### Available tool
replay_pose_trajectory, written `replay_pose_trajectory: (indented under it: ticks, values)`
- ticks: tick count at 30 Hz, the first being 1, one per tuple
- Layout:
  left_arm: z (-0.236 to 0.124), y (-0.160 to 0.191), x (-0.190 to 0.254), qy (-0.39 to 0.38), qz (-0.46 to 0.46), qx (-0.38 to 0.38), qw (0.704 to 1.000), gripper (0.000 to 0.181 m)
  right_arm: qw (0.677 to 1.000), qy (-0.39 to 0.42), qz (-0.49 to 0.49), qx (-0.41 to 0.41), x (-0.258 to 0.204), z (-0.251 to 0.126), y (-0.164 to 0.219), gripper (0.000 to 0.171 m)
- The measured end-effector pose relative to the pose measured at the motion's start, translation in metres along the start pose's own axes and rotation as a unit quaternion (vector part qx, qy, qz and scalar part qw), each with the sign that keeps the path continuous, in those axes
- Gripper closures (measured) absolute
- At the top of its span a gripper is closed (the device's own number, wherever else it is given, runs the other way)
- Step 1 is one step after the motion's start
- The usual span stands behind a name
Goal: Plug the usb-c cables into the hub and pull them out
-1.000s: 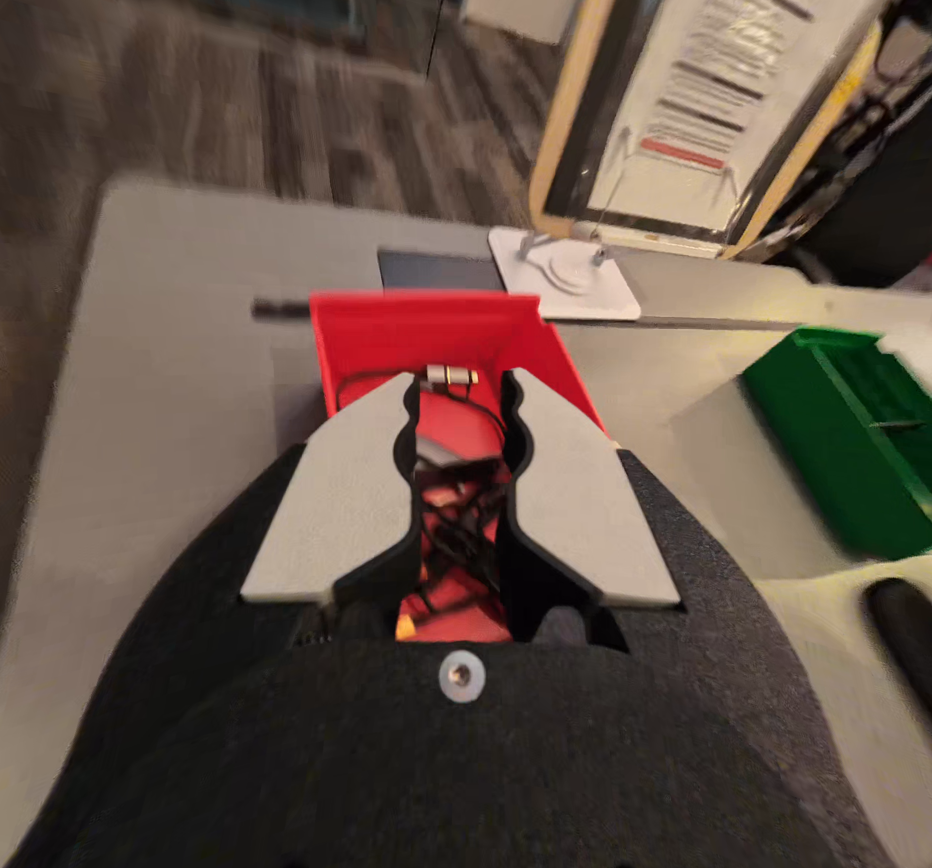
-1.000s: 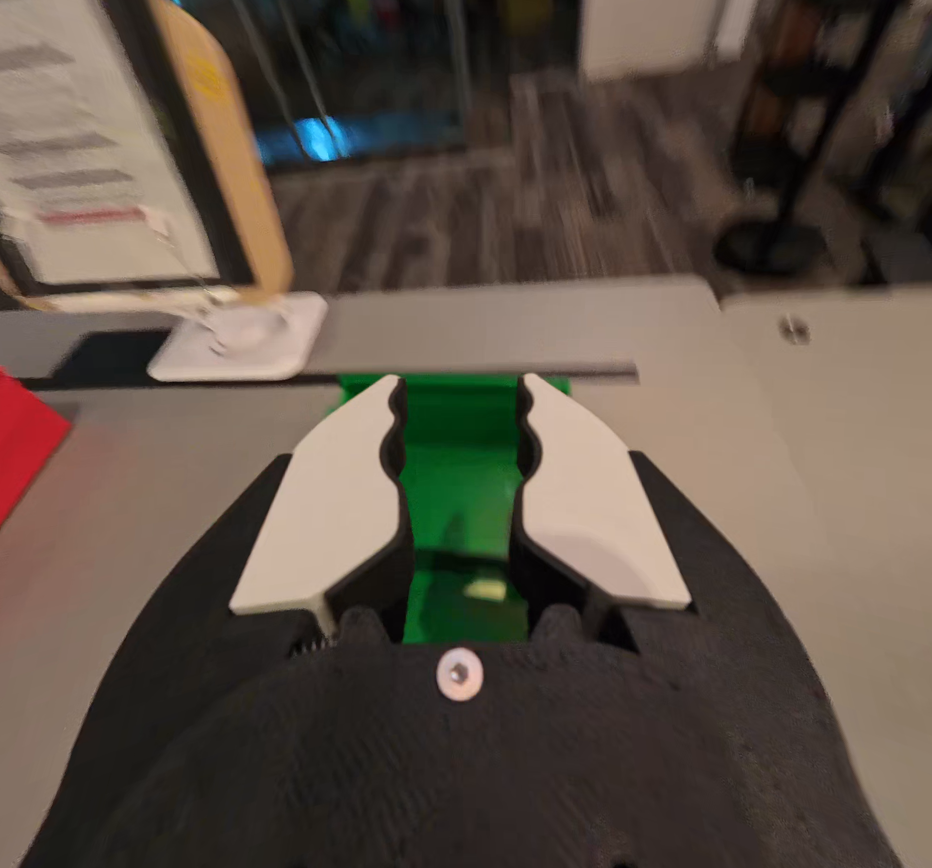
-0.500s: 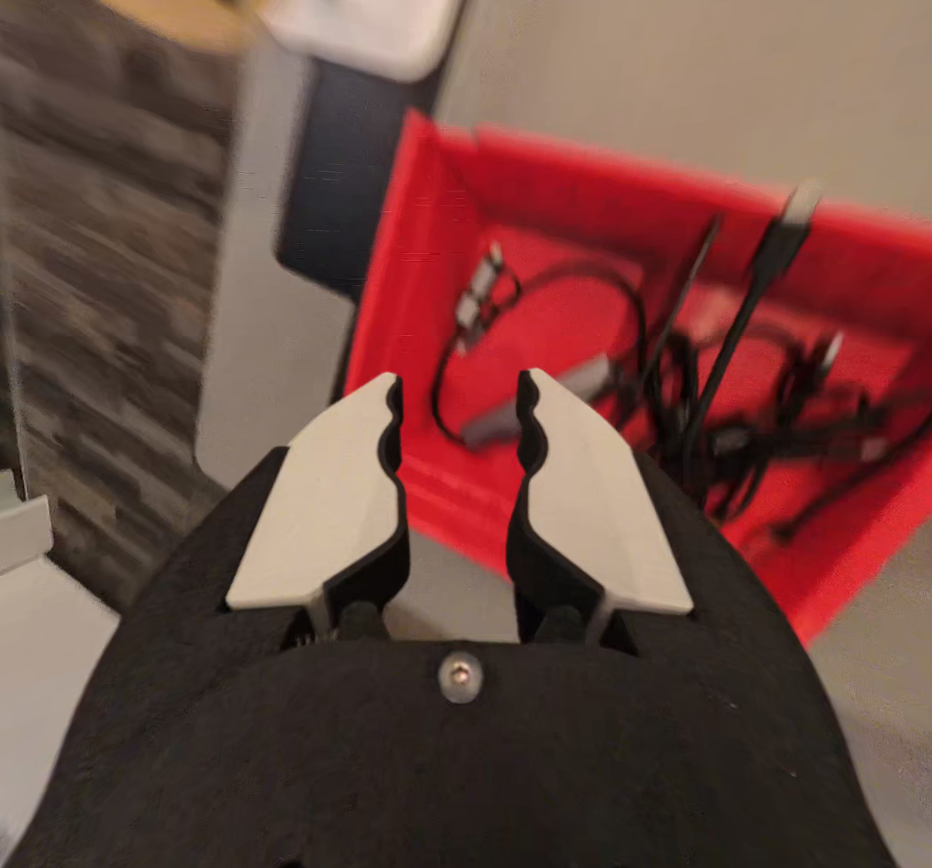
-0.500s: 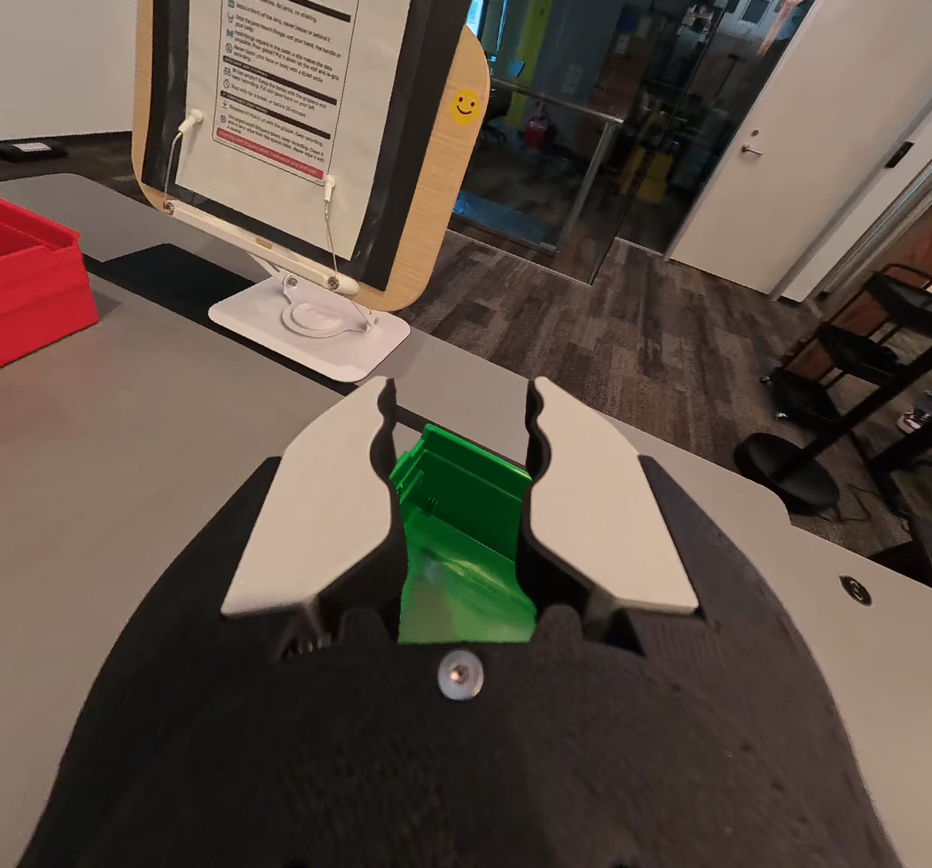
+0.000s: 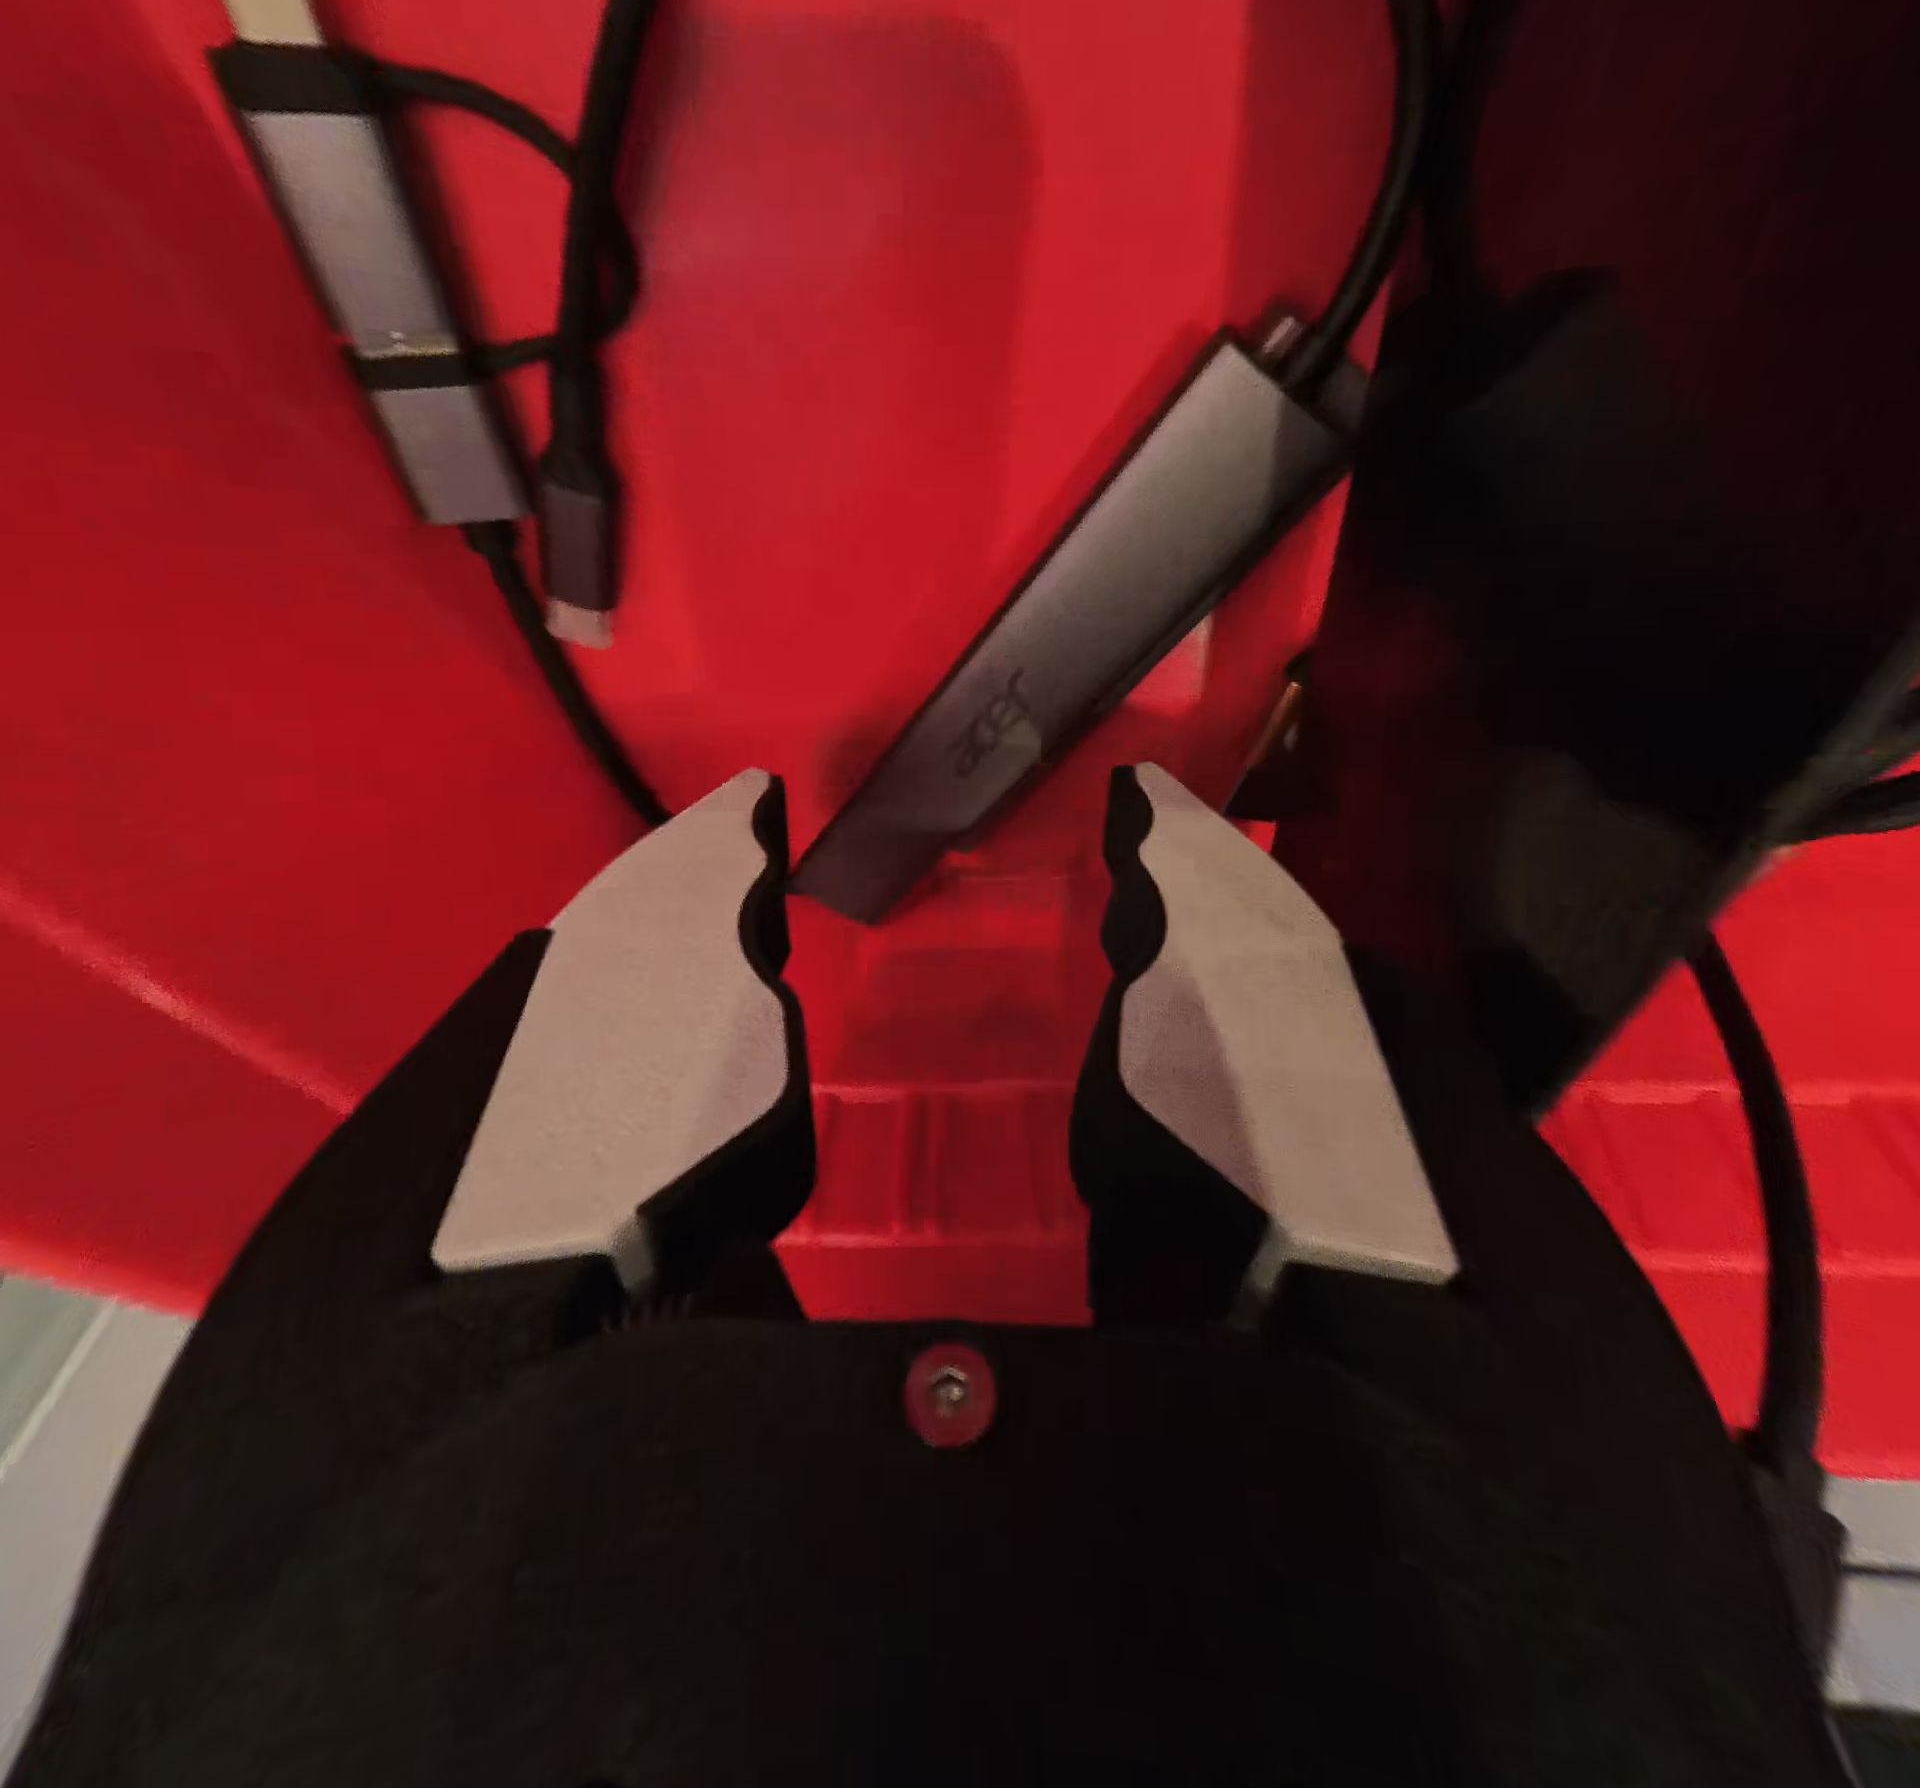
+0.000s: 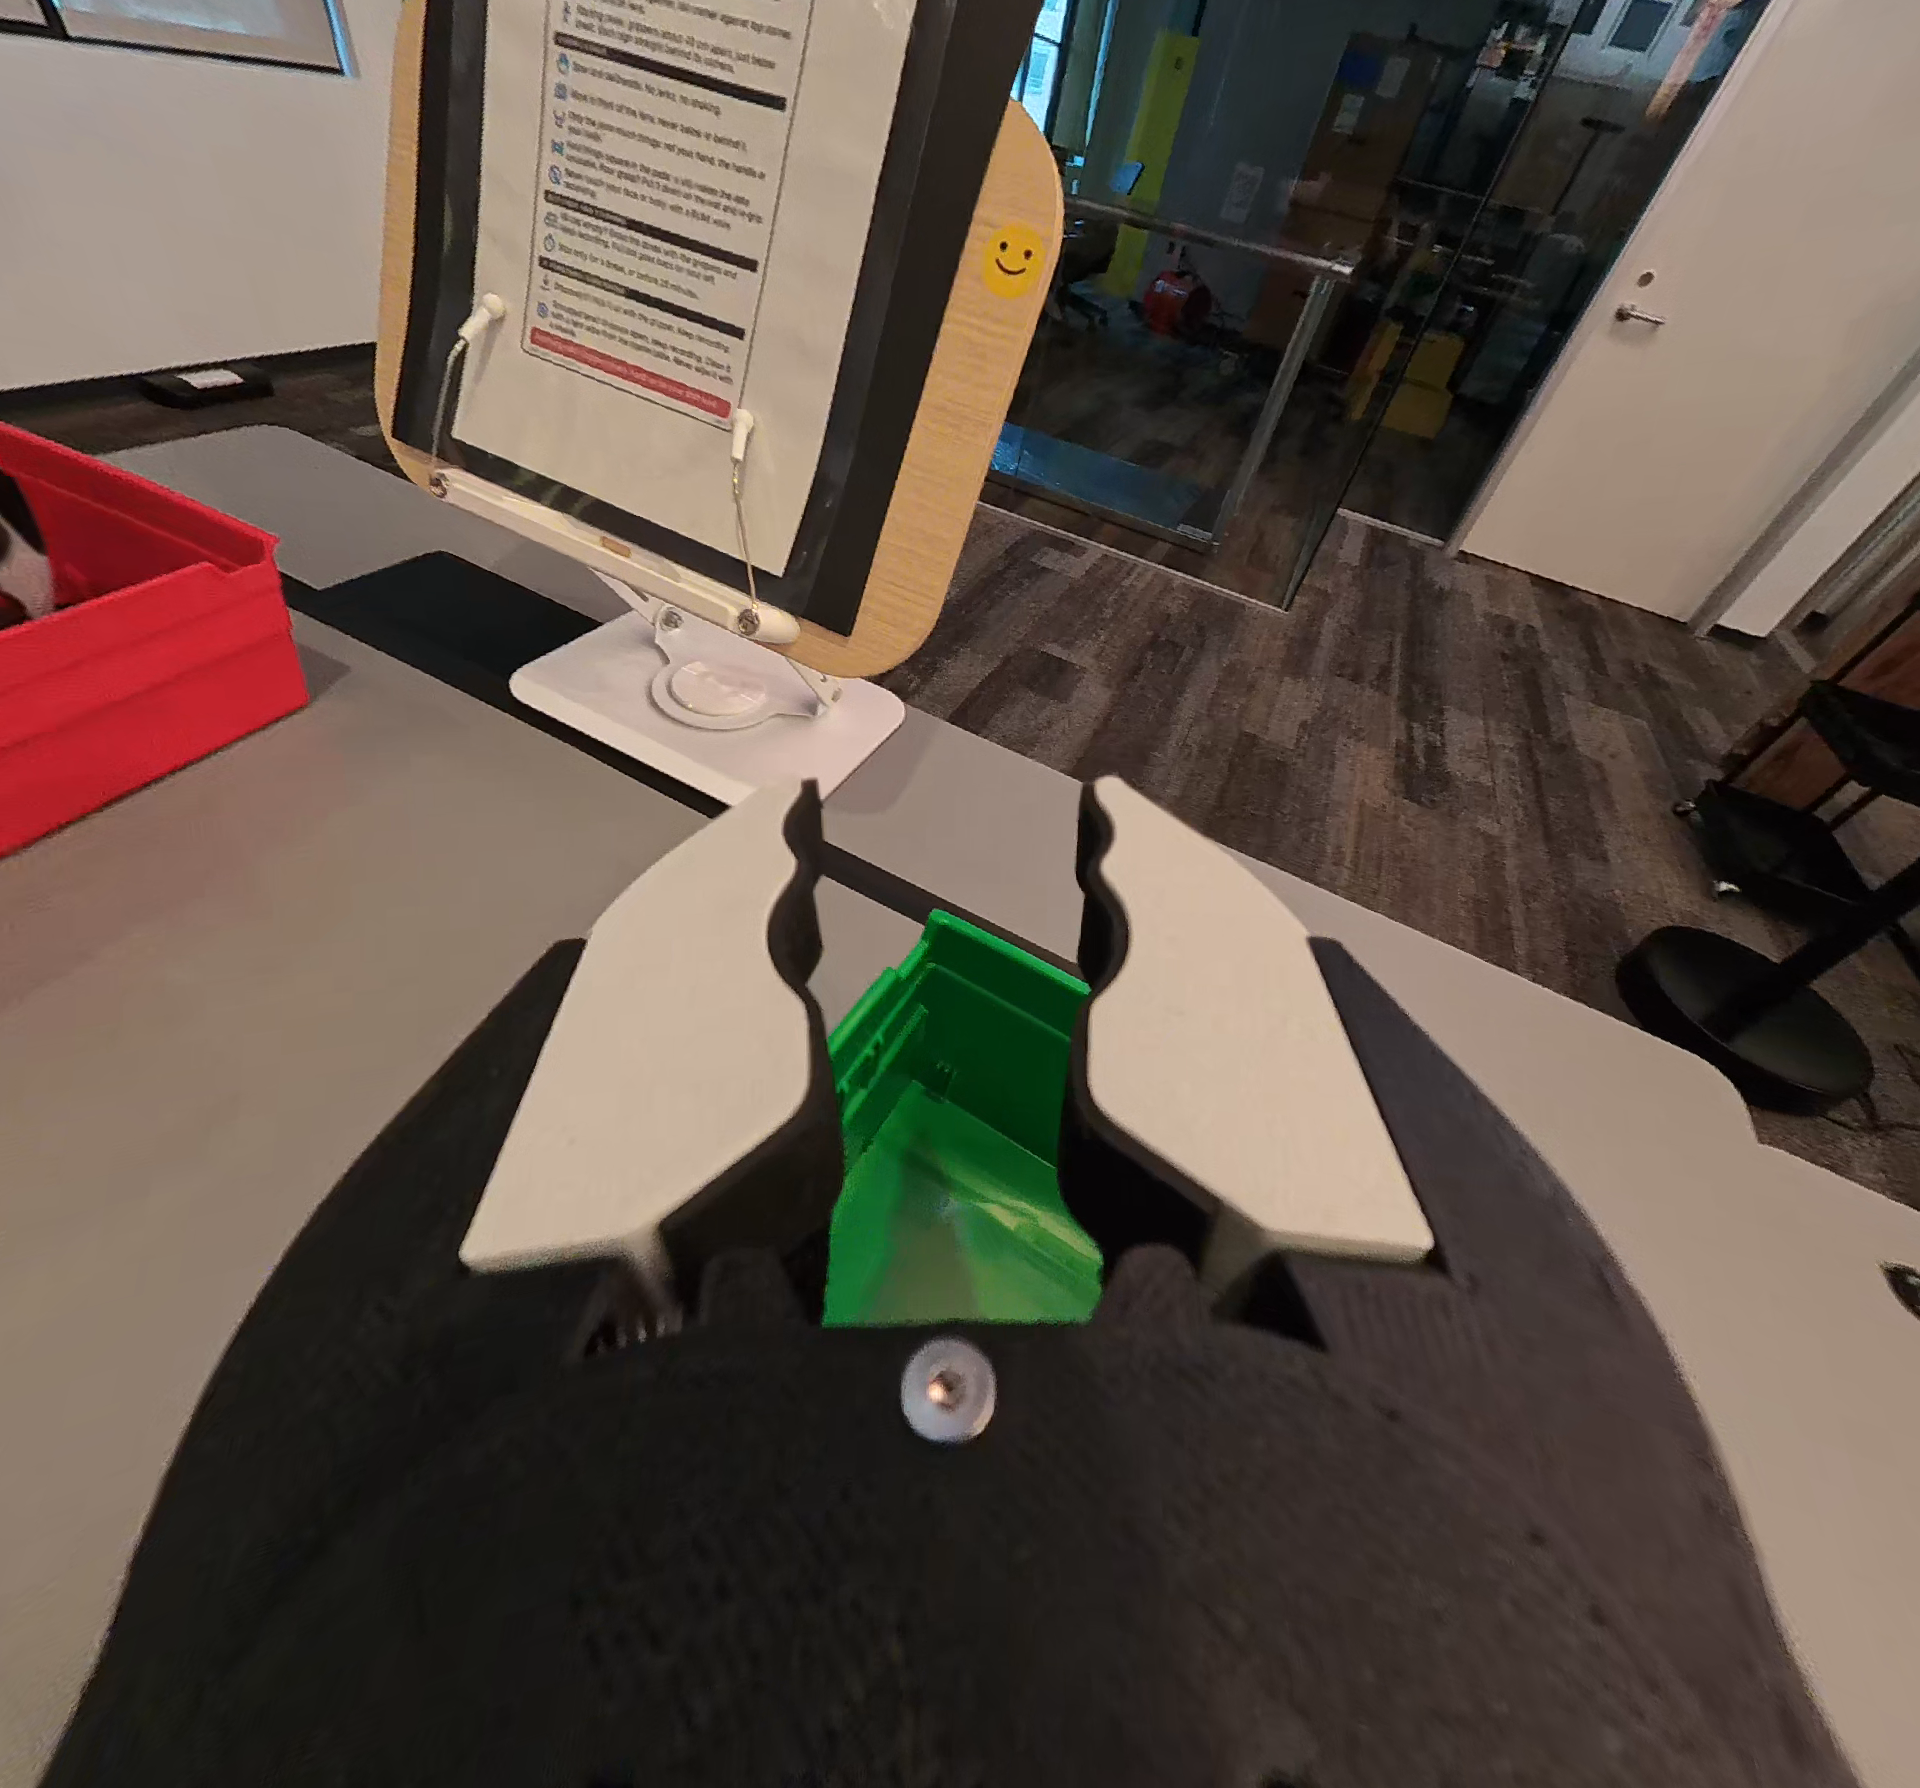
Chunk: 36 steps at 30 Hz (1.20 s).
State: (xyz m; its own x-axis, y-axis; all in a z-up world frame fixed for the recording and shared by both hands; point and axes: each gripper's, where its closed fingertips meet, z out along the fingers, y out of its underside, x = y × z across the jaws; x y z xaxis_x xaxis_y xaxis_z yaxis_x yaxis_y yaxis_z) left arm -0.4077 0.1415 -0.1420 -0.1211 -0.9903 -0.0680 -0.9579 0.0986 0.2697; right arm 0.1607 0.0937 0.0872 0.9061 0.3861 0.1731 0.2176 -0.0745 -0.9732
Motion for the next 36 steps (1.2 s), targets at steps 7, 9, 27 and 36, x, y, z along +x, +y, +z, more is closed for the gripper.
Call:
replay_pose_trajectory:
  ticks: [7, 9, 27, 36]
  values:
    - [0.012, 0.011, 0.004, 0.037, 0.024, -0.056, 0.997, 0.147, 1.000, -0.019, 0.009, -0.010, -0.008, 0.008, 0.004, 0.127]
    - [0.005, 0.011, 0.004, 0.033, 0.012, -0.050, 0.998, 0.151, 1.000, -0.023, 0.009, -0.009, -0.009, 0.009, 0.003, 0.128]
    - [-0.177, 0.019, -0.006, -0.114, -0.078, -0.109, 0.984, 0.171, 0.994, -0.063, 0.072, 0.057, -0.002, -0.014, -0.015, 0.128]
    - [-0.306, -0.130, 0.013, -0.305, -0.112, 0.116, 0.938, 0.171, 0.989, -0.047, 0.067, 0.120, 0.007, -0.057, -0.045, 0.128]
